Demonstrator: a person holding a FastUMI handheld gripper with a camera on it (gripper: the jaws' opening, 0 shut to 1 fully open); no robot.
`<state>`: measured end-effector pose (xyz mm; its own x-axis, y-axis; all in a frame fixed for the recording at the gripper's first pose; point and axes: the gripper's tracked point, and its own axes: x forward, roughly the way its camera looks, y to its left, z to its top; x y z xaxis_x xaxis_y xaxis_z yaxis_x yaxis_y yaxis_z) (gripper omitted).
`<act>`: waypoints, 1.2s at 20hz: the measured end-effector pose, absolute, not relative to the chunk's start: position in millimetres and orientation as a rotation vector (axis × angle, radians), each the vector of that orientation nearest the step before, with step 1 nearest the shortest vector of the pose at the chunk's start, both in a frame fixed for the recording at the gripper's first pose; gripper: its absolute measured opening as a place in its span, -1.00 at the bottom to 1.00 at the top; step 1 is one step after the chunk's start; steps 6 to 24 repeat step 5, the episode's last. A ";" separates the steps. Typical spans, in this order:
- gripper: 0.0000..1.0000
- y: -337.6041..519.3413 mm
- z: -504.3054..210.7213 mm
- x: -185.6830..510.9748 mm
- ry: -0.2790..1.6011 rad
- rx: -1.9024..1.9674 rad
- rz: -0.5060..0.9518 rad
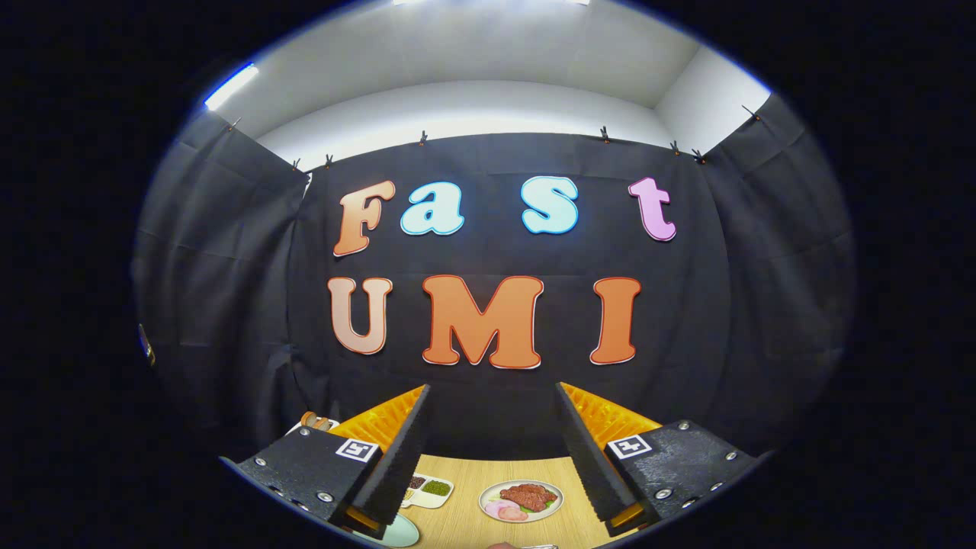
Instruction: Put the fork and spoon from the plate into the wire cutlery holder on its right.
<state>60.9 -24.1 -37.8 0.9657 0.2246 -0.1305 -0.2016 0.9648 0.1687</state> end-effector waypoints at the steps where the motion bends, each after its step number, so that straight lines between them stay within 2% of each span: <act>1: 0.87 -23.4 -37.1 60.5 0.148 0.151 0.216; 24: 0.87 -18.7 -41.9 58.3 0.166 0.145 0.227</act>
